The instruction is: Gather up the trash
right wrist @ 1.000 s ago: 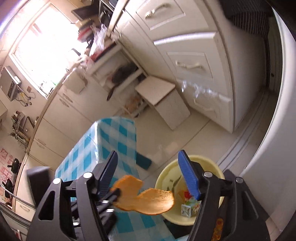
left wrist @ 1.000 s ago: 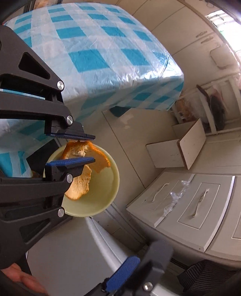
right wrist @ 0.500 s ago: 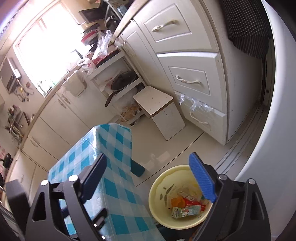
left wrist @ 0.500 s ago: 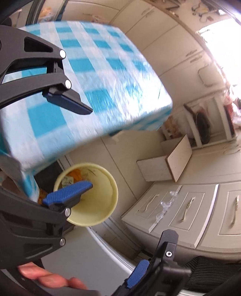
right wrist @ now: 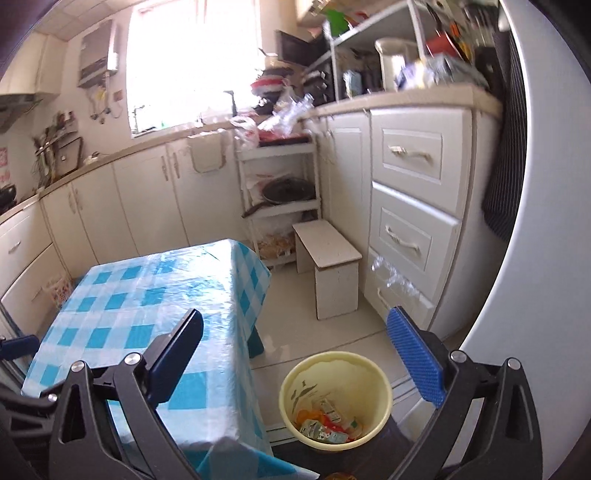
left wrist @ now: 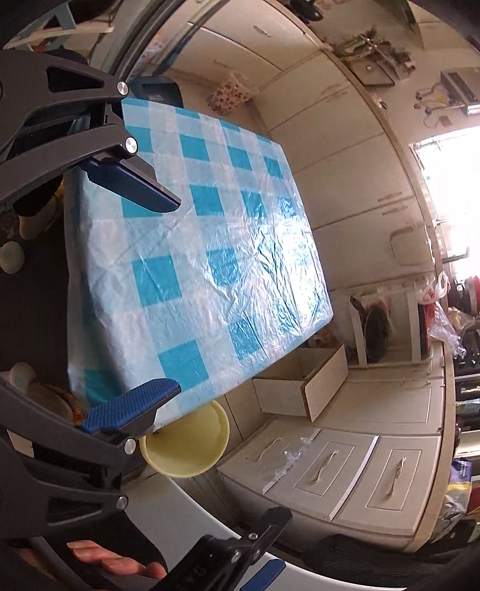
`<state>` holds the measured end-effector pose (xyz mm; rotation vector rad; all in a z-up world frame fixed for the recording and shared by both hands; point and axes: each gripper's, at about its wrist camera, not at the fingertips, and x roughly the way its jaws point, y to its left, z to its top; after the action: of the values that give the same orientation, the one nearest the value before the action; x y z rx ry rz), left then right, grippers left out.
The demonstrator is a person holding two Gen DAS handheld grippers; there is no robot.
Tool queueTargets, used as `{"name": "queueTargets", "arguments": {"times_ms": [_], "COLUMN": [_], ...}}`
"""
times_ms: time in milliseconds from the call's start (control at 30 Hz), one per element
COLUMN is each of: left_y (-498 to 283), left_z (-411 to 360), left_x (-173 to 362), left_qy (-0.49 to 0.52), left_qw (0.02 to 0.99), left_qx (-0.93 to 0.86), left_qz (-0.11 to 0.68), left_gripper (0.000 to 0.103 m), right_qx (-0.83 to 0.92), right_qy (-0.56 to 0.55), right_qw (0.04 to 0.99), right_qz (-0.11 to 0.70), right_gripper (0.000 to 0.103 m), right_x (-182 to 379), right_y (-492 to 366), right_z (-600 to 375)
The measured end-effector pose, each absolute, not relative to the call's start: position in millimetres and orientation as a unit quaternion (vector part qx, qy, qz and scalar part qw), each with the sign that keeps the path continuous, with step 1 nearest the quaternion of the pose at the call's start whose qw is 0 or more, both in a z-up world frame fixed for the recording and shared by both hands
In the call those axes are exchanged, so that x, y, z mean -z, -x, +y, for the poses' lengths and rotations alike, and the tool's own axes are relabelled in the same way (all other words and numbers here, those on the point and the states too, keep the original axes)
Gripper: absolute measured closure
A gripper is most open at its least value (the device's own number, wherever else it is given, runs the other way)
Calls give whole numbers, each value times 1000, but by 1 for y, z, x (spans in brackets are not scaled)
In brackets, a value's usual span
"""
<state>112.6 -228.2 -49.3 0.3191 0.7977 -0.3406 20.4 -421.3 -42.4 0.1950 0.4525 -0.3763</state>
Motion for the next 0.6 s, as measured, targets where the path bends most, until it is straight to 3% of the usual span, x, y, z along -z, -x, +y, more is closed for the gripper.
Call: {"name": "queueTargets", "arguments": {"times_ms": [300,600], "left_y": [-69,-28], "left_z": [-169,-128], "left_x": [11,-4], "left_qy": [-131,-113], "left_qw": [917,926], "left_qx": [145,128], "left_qz": [347,338], "left_gripper": [10,8], "right_qx": [120,108], "right_qy": [-81,-132], "right_qw": [959,946], "right_qz": [242,274], "right_gripper": [7,7], "right_x": [-5,13], "right_y": [27,65], "right_z": [-346,-309]}}
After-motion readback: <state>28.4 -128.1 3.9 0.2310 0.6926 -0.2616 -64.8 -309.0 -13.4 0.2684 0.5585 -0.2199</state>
